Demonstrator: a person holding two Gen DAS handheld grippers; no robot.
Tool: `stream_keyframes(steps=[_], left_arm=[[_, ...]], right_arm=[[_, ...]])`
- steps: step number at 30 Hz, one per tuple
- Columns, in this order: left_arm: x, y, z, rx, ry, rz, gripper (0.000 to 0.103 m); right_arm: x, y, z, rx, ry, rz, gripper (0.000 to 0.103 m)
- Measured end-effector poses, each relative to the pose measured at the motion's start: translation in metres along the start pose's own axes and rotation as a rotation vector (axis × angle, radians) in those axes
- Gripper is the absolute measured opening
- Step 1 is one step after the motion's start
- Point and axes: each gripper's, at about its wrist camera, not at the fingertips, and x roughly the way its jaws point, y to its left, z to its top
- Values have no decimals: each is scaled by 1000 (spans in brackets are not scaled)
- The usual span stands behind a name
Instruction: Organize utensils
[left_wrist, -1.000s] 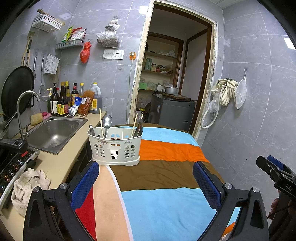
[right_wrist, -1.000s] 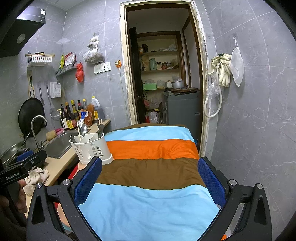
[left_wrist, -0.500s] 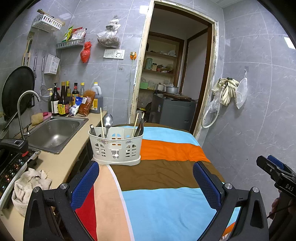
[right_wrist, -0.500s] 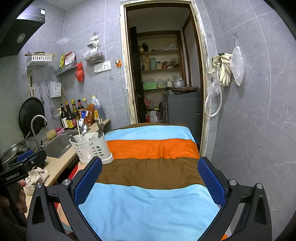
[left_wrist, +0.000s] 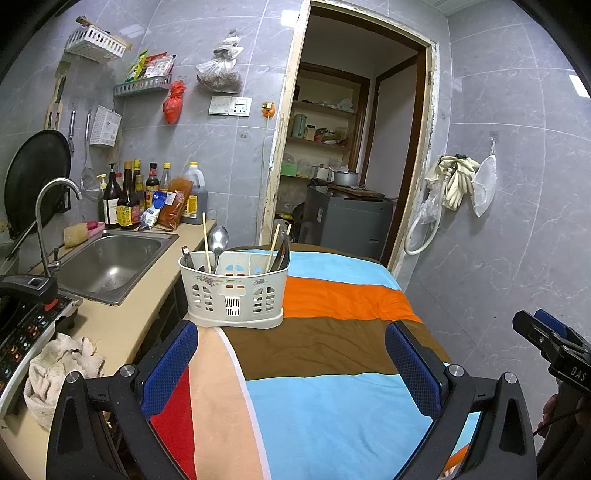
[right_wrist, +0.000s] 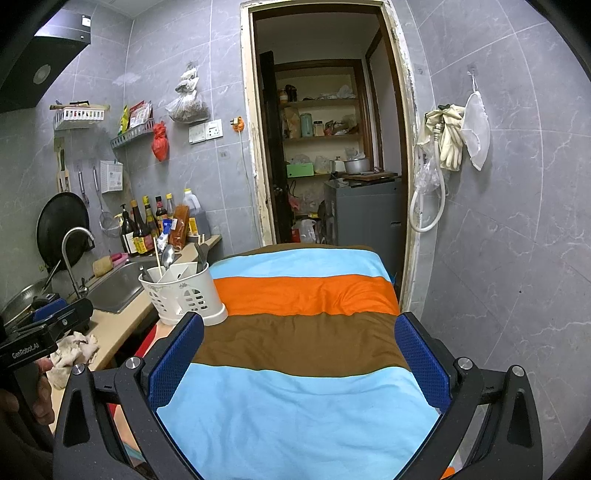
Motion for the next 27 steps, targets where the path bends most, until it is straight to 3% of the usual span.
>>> stream_keyframes(steps=[20, 27], left_arm=[[4, 6, -1, 16, 20, 20, 102], [12, 8, 1, 11, 33, 17, 102]], right_arm=[[-4, 6, -18, 0, 18, -7, 101], [9, 1, -9, -6, 34, -12, 101]])
